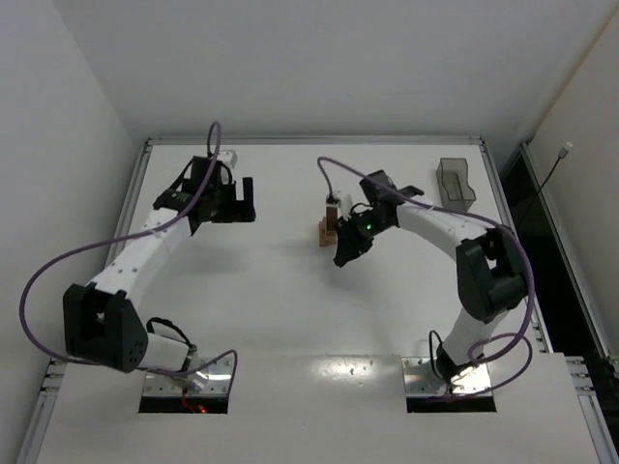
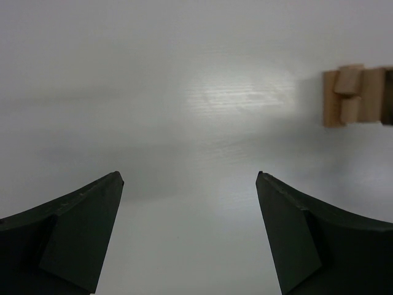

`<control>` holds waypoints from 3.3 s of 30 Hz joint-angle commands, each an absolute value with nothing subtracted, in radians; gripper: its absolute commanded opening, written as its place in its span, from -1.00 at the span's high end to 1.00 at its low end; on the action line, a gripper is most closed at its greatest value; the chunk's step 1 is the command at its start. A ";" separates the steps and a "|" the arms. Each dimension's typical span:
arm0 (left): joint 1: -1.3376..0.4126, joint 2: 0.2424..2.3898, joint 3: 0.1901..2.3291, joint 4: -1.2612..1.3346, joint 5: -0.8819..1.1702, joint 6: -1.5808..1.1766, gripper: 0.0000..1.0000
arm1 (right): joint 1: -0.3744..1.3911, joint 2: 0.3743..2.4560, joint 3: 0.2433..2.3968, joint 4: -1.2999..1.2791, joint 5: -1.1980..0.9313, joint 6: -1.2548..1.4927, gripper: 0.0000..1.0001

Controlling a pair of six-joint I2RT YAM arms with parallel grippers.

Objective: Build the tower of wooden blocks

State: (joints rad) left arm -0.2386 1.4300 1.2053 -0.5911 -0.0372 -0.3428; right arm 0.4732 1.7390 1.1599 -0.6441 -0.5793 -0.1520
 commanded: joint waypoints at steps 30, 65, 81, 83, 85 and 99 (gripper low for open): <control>-1.061 1.000 0.781 0.080 -0.281 0.276 -0.49 | 0.302 1.766 1.356 -0.602 -1.597 0.126 1.00; -1.138 1.037 0.753 0.235 -0.305 0.299 -0.29 | 0.397 1.713 1.361 -0.495 -1.597 0.242 1.00; -1.138 1.066 0.753 0.235 -0.316 0.299 0.53 | 0.416 1.704 1.361 -0.495 -1.597 0.242 1.00; -1.138 1.066 0.753 0.235 -0.316 0.299 0.58 | 0.416 1.704 1.361 -0.495 -1.597 0.242 1.00; -1.138 1.066 0.753 0.235 -0.327 0.299 0.69 | 0.416 1.704 1.361 -0.495 -1.597 0.242 1.00; -1.138 1.048 0.772 0.187 -0.347 0.279 1.00 | 0.384 1.704 1.342 -0.465 -1.597 0.265 -0.05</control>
